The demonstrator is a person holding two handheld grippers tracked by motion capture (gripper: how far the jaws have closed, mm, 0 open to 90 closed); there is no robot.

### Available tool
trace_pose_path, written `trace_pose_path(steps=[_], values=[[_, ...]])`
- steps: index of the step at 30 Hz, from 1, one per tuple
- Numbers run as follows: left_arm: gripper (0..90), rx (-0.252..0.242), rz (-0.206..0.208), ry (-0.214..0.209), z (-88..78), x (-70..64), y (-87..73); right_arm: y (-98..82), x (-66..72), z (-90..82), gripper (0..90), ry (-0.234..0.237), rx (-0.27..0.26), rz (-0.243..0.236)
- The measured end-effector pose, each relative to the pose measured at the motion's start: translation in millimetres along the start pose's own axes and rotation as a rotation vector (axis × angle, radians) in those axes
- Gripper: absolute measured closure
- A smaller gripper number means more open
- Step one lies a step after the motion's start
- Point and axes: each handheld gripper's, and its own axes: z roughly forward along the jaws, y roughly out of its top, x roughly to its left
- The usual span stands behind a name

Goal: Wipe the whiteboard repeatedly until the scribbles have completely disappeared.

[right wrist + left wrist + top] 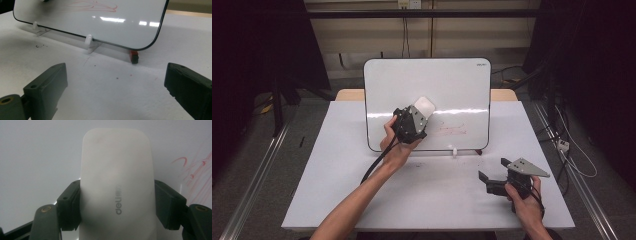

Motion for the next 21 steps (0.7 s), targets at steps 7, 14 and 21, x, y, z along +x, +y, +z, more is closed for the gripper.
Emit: trace_pose_path(steps=[7, 14, 21], values=[[30.9, -0.012, 0.066, -0.039, 4.7, -31.8, 3.1, -0.3, -0.9, -0.6, 4.7, -0.003, 0.001, 0.007], [31.0, -0.010, 0.121, -0.062, 3.3, -58.1, -4.4, -0.4, -0.2, -1.0, 4.7, 0.001, 0.001, 0.003], [30.9, 0.005, 0.173, -0.085, 0.0, -68.4, -9.7, -0.4, -0.5, -0.7, 4.8, 0.000, 0.000, 0.003]])
